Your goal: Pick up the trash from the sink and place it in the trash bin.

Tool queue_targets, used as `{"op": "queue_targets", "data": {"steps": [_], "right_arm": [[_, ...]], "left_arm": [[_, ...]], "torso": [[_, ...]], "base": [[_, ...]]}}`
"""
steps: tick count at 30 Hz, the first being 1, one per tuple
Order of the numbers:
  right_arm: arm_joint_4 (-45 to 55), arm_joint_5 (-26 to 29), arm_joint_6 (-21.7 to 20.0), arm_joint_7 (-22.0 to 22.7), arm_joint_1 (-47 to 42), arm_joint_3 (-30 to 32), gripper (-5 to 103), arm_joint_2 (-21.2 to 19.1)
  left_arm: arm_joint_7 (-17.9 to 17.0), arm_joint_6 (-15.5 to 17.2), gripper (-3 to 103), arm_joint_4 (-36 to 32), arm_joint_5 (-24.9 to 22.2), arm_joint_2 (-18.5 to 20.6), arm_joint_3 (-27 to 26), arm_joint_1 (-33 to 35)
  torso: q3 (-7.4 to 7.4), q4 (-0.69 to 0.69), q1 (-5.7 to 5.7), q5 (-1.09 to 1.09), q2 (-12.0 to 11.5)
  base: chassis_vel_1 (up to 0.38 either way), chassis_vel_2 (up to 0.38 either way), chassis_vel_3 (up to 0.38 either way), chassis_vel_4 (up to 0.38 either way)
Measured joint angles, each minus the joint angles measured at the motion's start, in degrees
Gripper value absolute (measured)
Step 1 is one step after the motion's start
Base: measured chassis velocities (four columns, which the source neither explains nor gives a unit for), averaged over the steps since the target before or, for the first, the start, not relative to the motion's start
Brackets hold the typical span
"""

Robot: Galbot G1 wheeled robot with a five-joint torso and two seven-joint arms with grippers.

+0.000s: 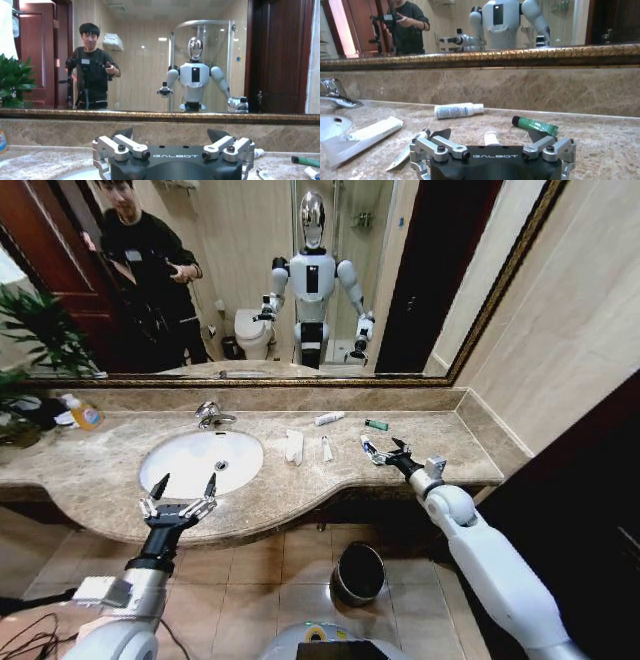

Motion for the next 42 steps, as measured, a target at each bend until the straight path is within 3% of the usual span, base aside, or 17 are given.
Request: {"op": "queue_targets", "data": {"steps": [20,42], "right_arm": [[-6.42,-2.62,-0.2,1.36,7.06,-6.21,100,2.68],[-14.66,-4.41,-0.2,2.09,12.89,-8.86,100,5.91]], "left_arm": [[0.0,0.0,100,0.0,0.0,0.0,0.0,0.0],[0.0,0.0,100,0.0,0.0,0.0,0.0,0.0]], "torso": [[0.0,0.0,0.0,0.0,0.0],[0.0,0.0,0.0,0.0,0.0]], "base": [[0.0,0.0,0.0,0.0],[0.0,0.0,0.0,0.0]]}}
